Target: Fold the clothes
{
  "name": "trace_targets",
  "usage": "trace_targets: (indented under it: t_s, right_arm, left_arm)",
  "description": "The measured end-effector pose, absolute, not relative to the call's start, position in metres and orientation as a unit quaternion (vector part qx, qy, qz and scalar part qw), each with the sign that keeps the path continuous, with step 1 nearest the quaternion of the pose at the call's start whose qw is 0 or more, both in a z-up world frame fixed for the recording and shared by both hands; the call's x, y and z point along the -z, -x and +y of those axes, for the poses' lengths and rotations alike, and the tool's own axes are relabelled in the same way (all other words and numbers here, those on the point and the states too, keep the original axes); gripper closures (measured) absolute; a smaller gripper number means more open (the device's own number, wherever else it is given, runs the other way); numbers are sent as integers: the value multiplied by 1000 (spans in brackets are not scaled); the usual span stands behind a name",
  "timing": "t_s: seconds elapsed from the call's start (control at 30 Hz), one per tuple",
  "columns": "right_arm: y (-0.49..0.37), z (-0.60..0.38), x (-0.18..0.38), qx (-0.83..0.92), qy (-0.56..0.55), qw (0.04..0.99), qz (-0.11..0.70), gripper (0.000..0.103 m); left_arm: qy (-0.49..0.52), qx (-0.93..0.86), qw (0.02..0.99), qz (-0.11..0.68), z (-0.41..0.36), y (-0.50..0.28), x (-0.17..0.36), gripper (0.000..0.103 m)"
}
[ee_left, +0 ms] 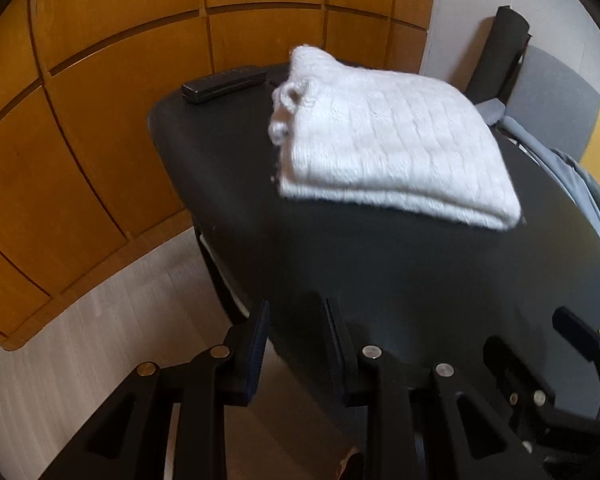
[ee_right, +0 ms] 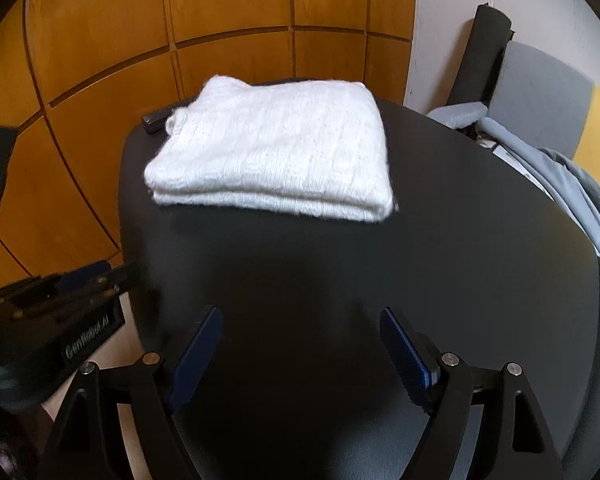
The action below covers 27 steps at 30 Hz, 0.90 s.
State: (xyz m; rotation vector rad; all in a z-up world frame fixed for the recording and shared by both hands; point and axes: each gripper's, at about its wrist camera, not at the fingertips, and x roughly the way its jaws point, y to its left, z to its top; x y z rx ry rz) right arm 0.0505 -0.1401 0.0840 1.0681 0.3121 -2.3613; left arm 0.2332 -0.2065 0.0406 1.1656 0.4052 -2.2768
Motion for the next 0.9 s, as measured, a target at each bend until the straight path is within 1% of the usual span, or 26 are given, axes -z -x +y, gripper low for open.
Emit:
trace_targets:
  t_s: [0.27, 0.5, 0.63, 0.9]
  right_arm:
    - [-74, -125, -99, 880, -389, 251, 104, 20]
    - [-82, -114, -109, 887, -380, 242, 101, 19]
    - [-84, -111, -113, 890, -376, 240, 99, 19]
    - [-86, -108, -117, 891, -373, 240, 98, 19]
  left_arm:
    - [-403, 863, 255, 165, -194, -248, -59, 76]
    - [-389, 877, 244, 144, -181, -261, -82, 76]
    - [-372, 888, 213, 167, -179, -267, -91, 76]
    - [-384, 880, 232, 156, -177, -269, -92, 76]
